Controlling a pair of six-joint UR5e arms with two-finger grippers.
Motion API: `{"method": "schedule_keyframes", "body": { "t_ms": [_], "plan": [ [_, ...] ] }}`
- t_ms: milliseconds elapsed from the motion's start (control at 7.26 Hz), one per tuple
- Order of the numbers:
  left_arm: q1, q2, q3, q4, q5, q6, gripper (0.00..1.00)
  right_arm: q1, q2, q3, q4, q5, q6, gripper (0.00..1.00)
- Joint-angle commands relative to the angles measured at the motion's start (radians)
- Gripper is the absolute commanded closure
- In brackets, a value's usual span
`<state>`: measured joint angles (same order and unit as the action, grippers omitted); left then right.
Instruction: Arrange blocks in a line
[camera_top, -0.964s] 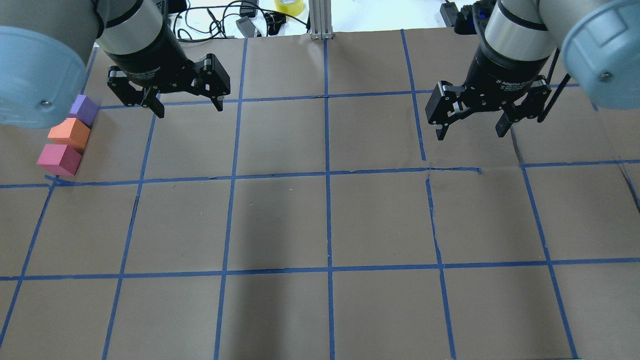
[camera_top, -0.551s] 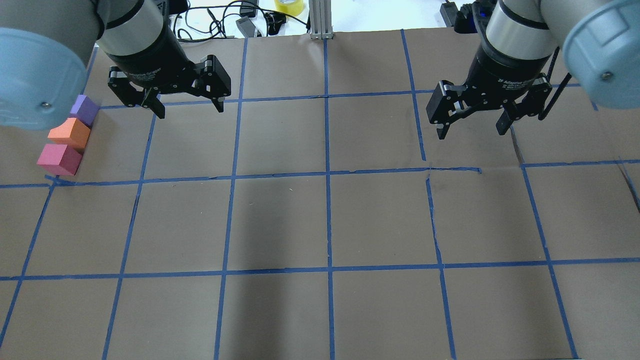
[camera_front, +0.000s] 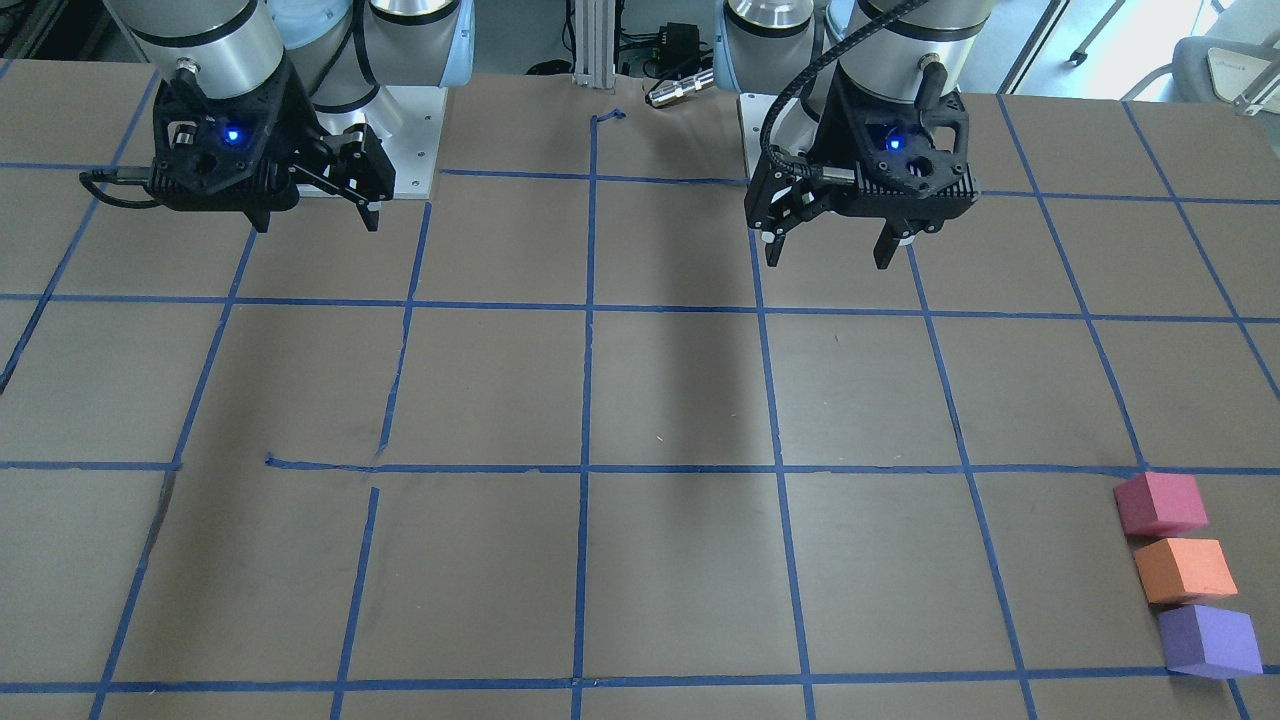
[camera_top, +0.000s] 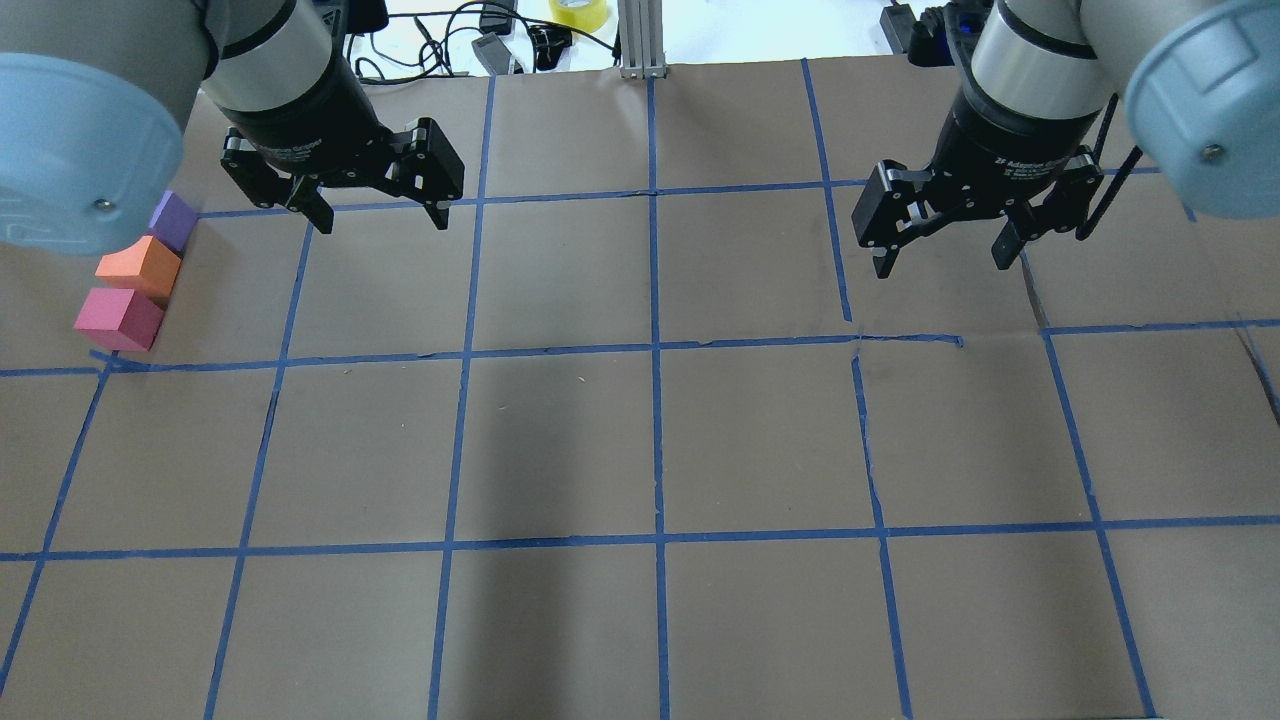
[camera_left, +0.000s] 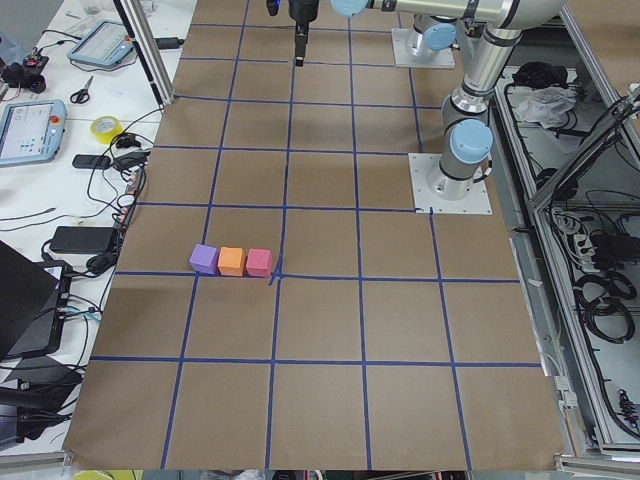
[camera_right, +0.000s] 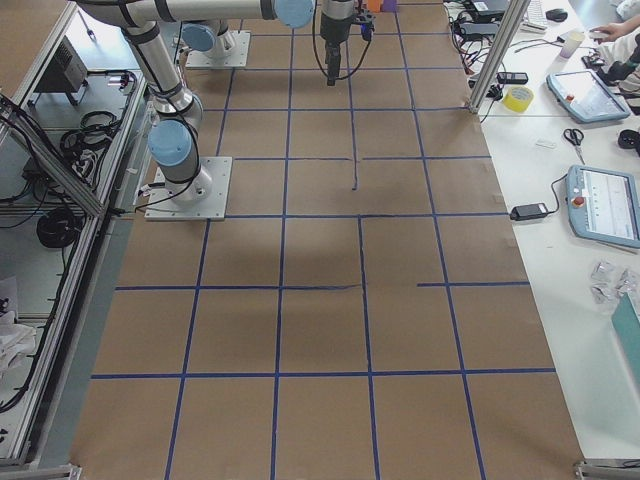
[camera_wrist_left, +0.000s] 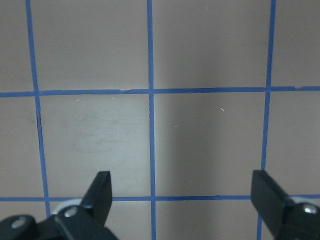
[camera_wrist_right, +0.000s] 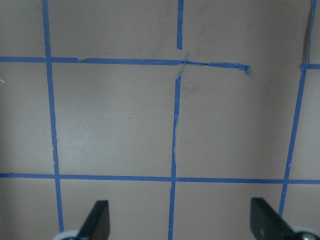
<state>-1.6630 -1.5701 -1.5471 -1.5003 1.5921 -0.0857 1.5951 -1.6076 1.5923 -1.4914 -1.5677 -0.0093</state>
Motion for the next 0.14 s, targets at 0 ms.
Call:
{"method": "schedule_keyframes", "body": {
  "t_ms": [0],
  "plan": [
    [0.000,0.005,-0.001,-0.001,0.002,0.001,0.00,0.000,0.000,0.000,-0.001,0.002,0.000,0.00]
  ]
}}
